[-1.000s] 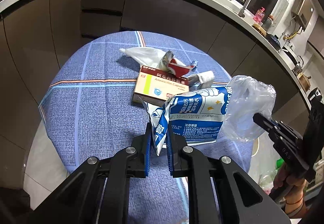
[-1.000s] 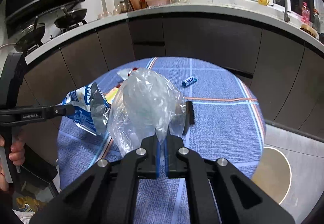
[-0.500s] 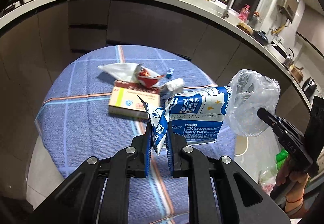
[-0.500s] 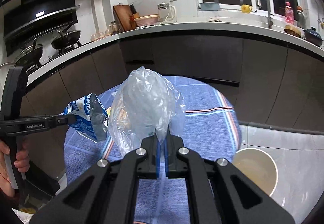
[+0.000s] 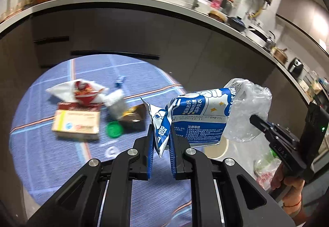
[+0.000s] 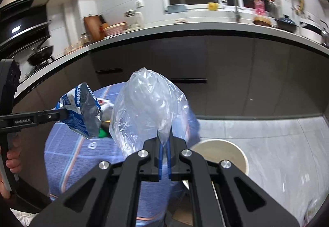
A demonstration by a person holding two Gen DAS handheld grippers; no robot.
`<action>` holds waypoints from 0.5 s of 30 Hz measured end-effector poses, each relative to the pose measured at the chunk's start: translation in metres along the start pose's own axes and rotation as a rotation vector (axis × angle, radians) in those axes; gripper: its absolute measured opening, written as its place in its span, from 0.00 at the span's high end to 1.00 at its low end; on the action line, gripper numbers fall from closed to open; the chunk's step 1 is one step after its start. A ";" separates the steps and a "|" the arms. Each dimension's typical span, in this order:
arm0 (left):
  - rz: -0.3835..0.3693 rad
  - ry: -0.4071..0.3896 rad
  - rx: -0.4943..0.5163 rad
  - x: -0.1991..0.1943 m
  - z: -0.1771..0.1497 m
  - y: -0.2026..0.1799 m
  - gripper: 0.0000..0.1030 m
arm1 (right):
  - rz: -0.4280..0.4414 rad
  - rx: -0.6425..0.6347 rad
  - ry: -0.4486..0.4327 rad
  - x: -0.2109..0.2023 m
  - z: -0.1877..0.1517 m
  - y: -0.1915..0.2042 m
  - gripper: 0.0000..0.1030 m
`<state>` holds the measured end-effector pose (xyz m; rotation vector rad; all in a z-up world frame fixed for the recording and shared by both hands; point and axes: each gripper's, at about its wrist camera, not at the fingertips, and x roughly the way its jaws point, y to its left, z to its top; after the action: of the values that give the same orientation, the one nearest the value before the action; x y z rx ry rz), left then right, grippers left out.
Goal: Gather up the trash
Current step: 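Carry the milk carton and plastic bag over the white bin with both tools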
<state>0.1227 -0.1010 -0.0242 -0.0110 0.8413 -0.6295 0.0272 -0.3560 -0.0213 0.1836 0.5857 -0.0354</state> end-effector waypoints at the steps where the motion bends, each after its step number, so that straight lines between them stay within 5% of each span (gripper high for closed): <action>1: -0.010 0.005 0.006 0.005 0.002 -0.005 0.88 | -0.012 0.010 0.002 -0.002 -0.002 -0.007 0.95; 15: -0.062 0.138 0.182 0.112 0.016 -0.098 0.88 | -0.159 0.153 0.094 0.009 -0.058 -0.097 0.95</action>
<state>0.1390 -0.2439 -0.0664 0.1734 0.9163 -0.7697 -0.0052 -0.4409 -0.0894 0.2881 0.6908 -0.2269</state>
